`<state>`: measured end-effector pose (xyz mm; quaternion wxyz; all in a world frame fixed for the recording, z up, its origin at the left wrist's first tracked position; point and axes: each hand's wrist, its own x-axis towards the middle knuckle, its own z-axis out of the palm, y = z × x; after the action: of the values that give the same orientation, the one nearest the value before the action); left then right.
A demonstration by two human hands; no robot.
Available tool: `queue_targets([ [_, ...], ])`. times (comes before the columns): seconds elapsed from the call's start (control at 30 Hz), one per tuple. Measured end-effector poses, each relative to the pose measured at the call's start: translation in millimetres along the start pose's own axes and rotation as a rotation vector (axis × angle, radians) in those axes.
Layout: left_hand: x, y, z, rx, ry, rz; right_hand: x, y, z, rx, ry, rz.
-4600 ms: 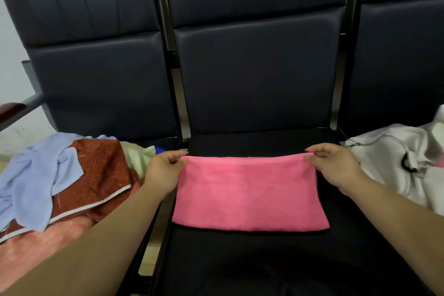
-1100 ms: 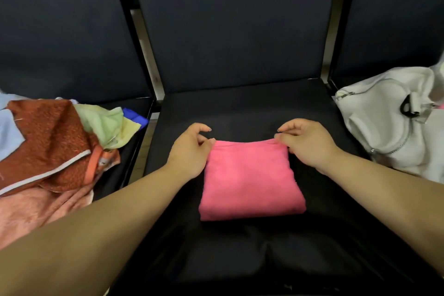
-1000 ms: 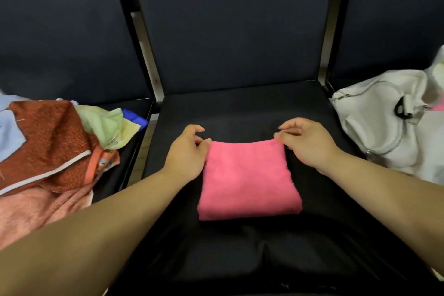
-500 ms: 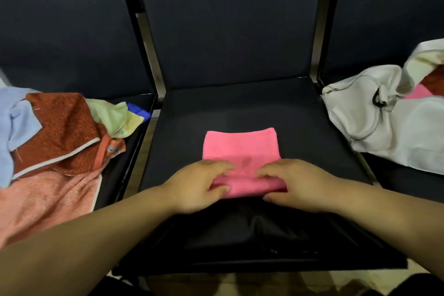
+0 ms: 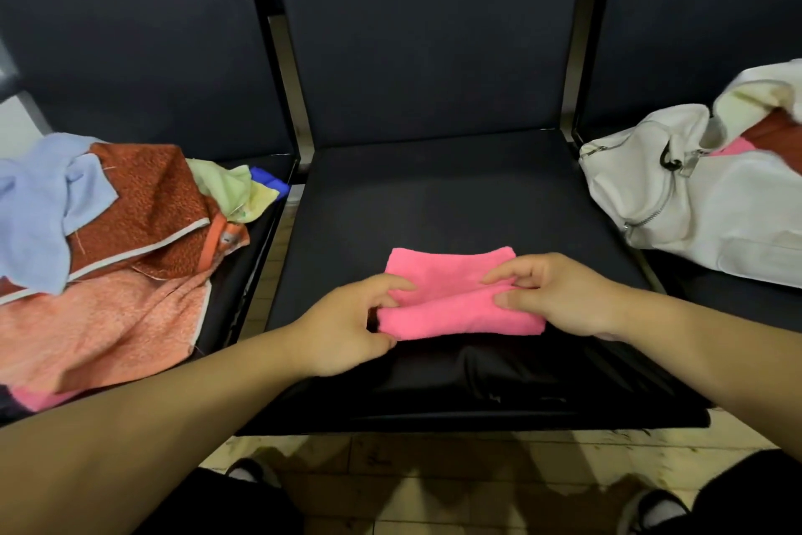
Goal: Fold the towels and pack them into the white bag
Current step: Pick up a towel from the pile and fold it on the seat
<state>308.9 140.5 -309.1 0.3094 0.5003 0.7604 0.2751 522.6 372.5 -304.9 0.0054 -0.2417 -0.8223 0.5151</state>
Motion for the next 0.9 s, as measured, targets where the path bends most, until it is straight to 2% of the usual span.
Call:
queue_targets([
  [0.13,2,9,-2,-0.141,0.081,-0.021,-7,-9,-1,0.064,0.008,0.000],
  [0.33,5,7,2,-0.126,0.204,-0.013,-17,-12,-8,0.031,-0.137,0.024],
  [0.5,13,-5,6,-0.127,0.252,-0.024,-6,-6,-10,0.016,0.004,-0.026],
  [0.9,34,-13,5,-0.043,0.259,-0.131,34,11,-1,-0.197,0.115,-0.008],
])
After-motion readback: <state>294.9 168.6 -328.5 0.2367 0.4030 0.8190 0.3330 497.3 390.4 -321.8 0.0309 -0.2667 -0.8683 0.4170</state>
